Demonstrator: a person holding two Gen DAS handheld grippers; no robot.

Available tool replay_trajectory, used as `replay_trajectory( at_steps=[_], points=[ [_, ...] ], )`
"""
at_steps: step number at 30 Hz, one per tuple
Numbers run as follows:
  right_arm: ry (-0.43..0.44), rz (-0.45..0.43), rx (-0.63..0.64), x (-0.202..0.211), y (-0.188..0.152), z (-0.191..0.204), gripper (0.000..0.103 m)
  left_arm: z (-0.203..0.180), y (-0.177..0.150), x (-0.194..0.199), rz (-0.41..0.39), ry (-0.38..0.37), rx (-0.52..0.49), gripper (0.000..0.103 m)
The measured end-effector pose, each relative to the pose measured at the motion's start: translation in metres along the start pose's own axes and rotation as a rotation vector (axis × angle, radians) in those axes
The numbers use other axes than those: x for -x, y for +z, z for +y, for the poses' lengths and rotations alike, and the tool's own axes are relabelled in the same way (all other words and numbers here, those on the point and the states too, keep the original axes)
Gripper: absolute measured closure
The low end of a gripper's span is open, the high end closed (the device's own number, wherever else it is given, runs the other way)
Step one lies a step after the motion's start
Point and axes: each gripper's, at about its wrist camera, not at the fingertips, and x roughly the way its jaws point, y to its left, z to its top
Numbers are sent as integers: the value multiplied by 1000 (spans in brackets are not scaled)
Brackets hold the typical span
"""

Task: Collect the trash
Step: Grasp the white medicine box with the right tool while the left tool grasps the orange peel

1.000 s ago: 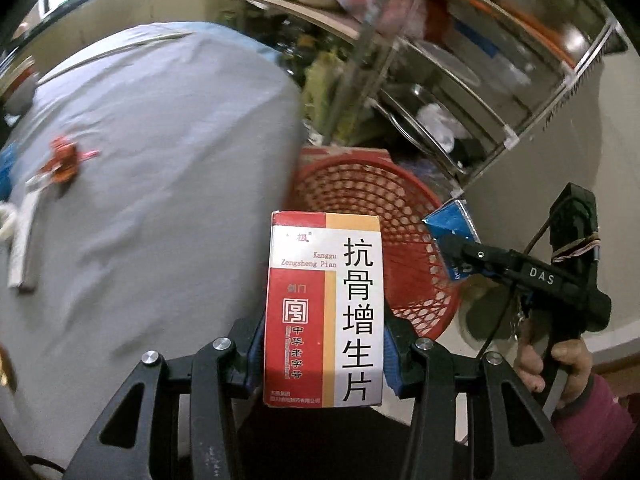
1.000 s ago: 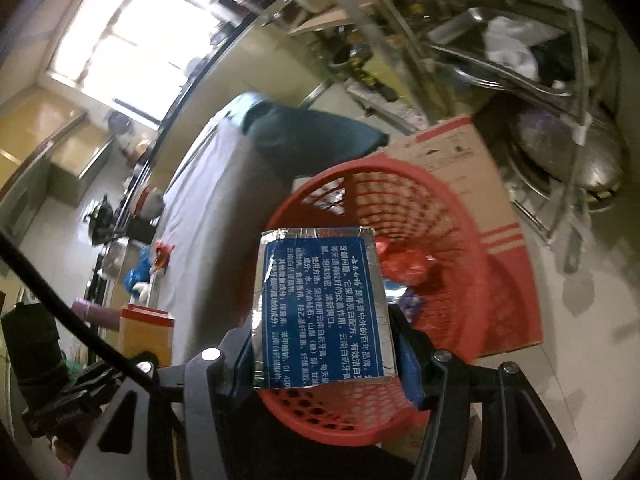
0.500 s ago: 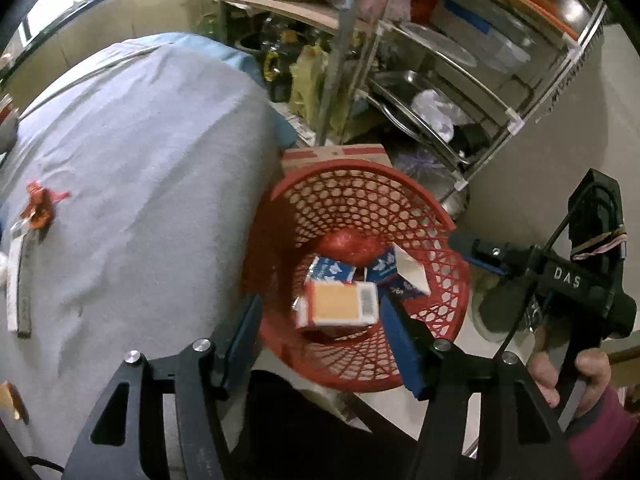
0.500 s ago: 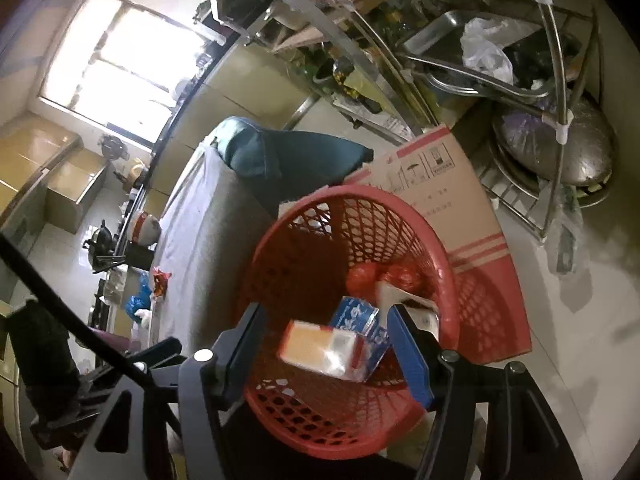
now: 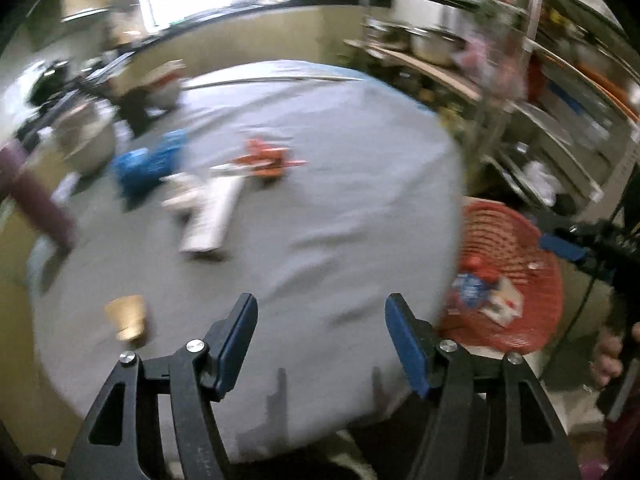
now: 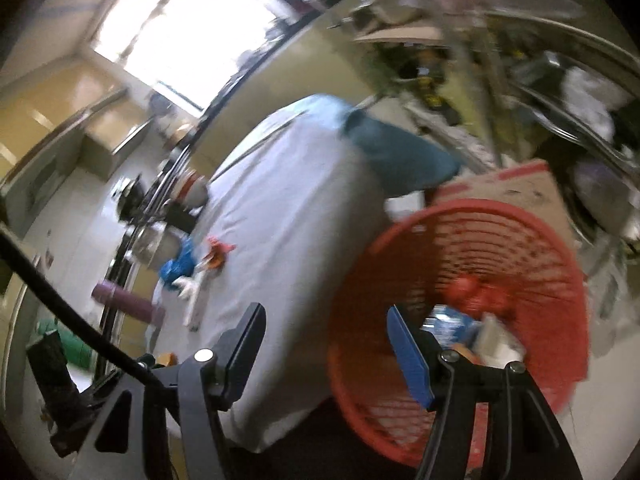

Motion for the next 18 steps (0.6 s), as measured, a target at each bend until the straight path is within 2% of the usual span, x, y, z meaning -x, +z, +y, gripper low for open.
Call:
replay_trajectory(
  at_steps=[9, 14, 18],
  points=[
    [115, 65, 236, -40, -14, 118, 36, 92, -49, 29, -16, 194, 155, 36],
    [151, 52, 368, -42, -31, 164, 36, 129, -66, 42, -27, 246, 235, 36],
    [151, 29, 447, -39, -43, 184, 36, 152, -68, 53, -60, 280, 281, 36]
  ],
)
